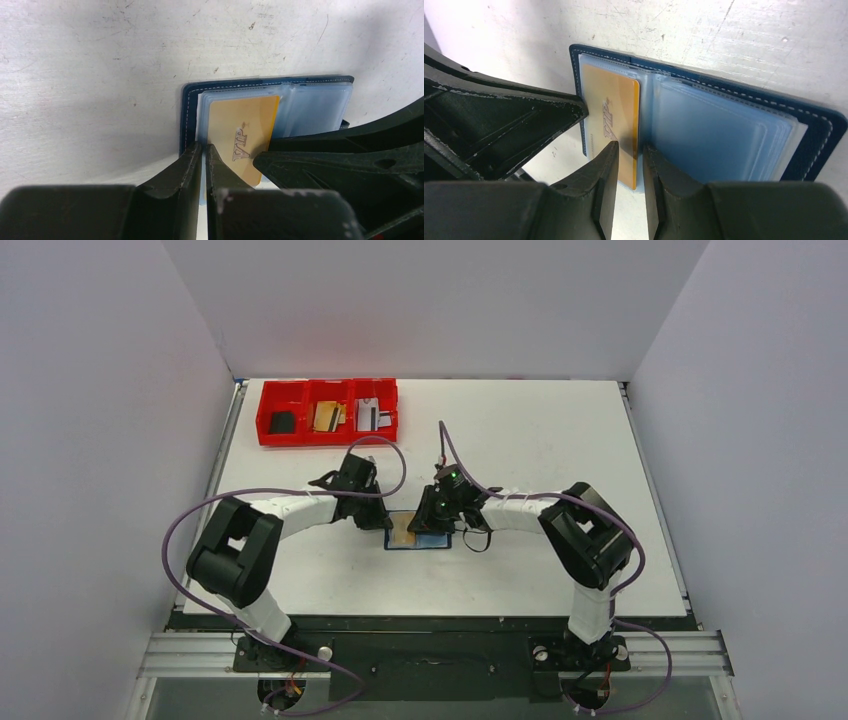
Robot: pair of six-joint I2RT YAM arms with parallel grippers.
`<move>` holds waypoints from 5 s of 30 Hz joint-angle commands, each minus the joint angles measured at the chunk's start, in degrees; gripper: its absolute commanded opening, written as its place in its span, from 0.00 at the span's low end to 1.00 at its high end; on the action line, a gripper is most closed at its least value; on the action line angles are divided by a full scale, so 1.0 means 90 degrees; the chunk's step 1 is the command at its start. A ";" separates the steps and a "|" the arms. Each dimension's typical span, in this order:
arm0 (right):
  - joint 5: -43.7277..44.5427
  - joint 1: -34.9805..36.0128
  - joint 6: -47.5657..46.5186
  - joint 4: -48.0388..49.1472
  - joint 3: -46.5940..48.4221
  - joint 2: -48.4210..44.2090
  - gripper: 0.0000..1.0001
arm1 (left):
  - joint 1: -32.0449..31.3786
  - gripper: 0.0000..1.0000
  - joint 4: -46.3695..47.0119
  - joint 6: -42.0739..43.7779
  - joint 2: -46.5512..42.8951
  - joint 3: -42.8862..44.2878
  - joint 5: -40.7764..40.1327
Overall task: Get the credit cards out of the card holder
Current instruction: Remove the credit card from the card holder.
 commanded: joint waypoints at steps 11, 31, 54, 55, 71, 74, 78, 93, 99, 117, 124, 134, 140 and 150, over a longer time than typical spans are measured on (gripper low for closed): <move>-0.0808 -0.0463 0.0798 0.2251 -0.0889 -0.0121 0.20 | -0.0305 0.00 -0.0443 -0.0196 0.0443 -0.0056 -0.0505; -0.0955 -0.0545 0.1101 0.2758 -0.1049 -0.0039 0.05 | -0.0310 0.00 -0.0483 -0.0173 0.0442 -0.0110 -0.0522; -0.0688 -0.0676 0.0764 0.2362 -0.1221 -0.0225 0.00 | -0.0147 0.00 -0.0449 -0.0300 0.0409 -0.0328 -0.0647; -0.0678 -0.0687 0.0760 0.2359 -0.1243 -0.0231 0.00 | -0.0132 0.00 -0.0447 -0.0300 0.0397 -0.0341 -0.0656; -0.0570 -0.0849 0.0606 0.2155 -0.1398 -0.0392 0.00 | -0.0013 0.00 -0.0456 -0.0317 0.0331 -0.0449 -0.0747; -0.0528 -0.0855 0.0558 0.2075 -0.1384 -0.0419 0.00 | -0.0010 0.00 -0.0456 -0.0307 0.0357 -0.0453 -0.0736; -0.0394 -0.0855 0.0432 0.1798 -0.1324 -0.0433 0.00 | -0.0010 0.00 -0.0445 -0.0307 0.0357 -0.0466 -0.0748; -0.0069 -0.0962 0.0075 0.1181 -0.1335 -0.0621 0.00 | -0.0010 0.00 -0.0466 -0.0298 0.0365 -0.0427 -0.0757; -0.0110 -0.1030 0.0018 0.1150 -0.1350 -0.0651 0.00 | -0.0010 0.00 -0.0475 -0.0283 0.0375 -0.0399 -0.0757; -0.0841 -0.0637 0.0520 0.2047 -0.1016 -0.0151 0.17 | -0.0010 0.00 -0.0475 -0.0232 0.0430 -0.0302 -0.0715; -0.0796 -0.0555 0.0542 0.2039 -0.0979 -0.0048 0.17 | -0.0010 0.00 -0.0443 -0.0241 0.0449 -0.0320 -0.0698; -0.0730 -0.0630 0.0664 0.2194 -0.1190 -0.0129 0.08 | -0.0010 0.00 -0.0465 -0.0243 0.0428 -0.0334 -0.0717; -0.0757 -0.0654 0.0729 0.2324 -0.1267 -0.0186 0.02 | -0.0010 0.00 -0.0466 -0.0251 0.0419 -0.0365 -0.0732; -0.0697 -0.0788 0.0666 0.2302 -0.1474 -0.0350 0.00 | -0.0010 0.00 -0.0518 -0.0252 0.0394 -0.0368 -0.0808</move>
